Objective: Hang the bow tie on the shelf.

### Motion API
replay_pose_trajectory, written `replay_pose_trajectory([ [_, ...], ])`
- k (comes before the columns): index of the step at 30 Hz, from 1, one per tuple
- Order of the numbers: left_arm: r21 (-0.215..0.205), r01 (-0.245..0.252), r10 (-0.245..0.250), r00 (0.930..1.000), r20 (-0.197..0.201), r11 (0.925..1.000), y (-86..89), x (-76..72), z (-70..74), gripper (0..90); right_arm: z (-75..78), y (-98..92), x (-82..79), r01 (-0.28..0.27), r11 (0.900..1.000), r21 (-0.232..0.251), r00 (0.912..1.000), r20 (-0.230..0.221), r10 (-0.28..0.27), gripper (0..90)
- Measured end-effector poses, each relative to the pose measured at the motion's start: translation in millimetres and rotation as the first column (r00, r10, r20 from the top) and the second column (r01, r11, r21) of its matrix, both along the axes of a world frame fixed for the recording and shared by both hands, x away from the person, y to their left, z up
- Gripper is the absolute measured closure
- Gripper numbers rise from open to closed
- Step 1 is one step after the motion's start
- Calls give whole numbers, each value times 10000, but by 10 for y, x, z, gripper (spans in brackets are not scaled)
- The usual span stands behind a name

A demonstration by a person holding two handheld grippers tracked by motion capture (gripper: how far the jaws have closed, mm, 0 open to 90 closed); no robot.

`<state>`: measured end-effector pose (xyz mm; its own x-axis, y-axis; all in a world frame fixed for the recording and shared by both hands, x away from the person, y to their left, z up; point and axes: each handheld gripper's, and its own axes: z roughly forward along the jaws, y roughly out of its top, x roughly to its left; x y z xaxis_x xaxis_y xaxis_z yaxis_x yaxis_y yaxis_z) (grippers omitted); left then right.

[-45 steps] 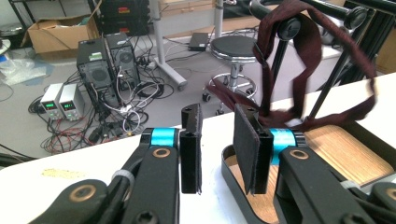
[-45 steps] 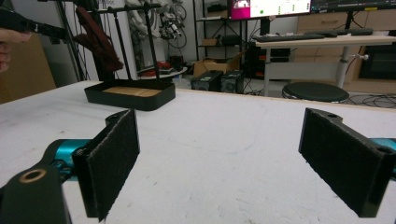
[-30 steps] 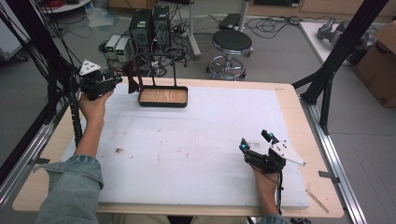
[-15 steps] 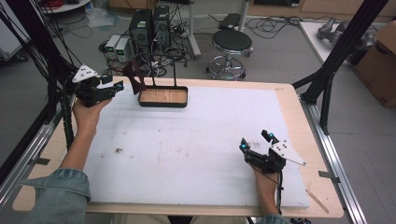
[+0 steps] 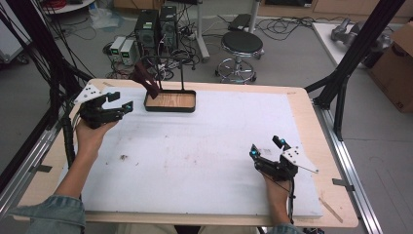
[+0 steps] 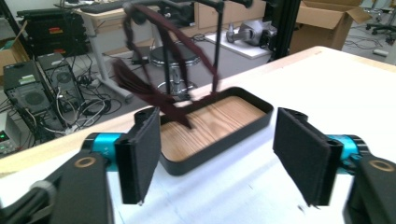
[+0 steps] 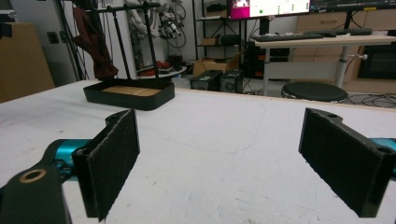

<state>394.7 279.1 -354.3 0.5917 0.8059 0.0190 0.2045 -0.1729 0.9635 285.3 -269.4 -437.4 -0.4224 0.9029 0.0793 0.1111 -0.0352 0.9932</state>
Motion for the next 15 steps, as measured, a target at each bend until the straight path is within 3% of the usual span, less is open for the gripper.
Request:
replay_pose_trajectory([
  [4,341,94,-94,10000,7,9994,-24,-142,-74,287,-1,-1,1,-8,10000,-33,10000,16,8,116],
  [15,352,-129,126,9999,103,9993,-13,-514,-275,210,1,9,2,-5,10000,-43,10000,-4,5,116],
])
